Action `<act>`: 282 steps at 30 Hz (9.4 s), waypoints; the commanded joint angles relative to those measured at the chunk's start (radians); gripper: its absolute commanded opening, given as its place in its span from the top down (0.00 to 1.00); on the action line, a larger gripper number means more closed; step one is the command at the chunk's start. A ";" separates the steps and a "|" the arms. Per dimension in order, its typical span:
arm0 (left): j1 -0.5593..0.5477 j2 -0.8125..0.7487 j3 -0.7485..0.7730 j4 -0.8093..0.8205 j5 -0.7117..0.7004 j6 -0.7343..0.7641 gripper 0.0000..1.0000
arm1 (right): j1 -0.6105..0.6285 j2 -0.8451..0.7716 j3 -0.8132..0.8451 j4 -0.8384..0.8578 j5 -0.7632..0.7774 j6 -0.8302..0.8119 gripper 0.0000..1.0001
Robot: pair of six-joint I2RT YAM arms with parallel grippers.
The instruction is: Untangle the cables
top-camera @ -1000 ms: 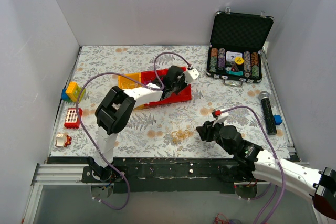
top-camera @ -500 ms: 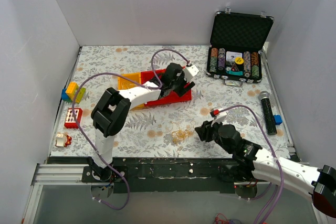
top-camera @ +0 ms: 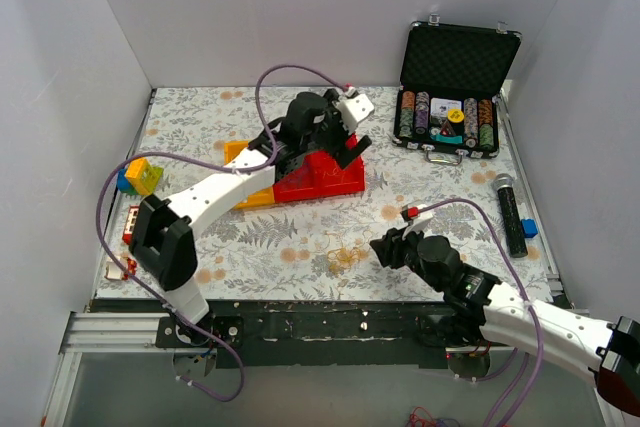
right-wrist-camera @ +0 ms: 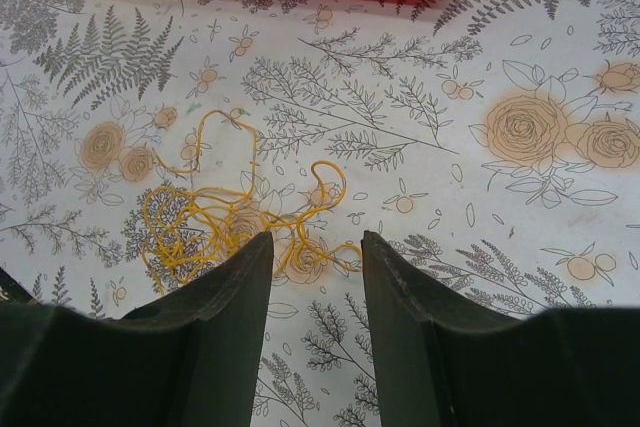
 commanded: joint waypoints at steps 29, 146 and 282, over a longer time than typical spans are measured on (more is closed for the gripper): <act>-0.157 0.002 -0.445 0.211 0.500 -0.132 0.05 | -0.007 -0.251 0.111 -0.215 0.145 -0.032 0.51; 0.029 -0.061 -0.245 0.546 -0.017 -0.036 1.00 | -0.022 -0.087 -0.021 0.077 -0.030 -0.010 0.59; 0.423 -0.630 -0.363 -0.418 0.328 -0.157 0.02 | -0.167 0.720 0.479 -0.203 -0.242 -0.237 0.57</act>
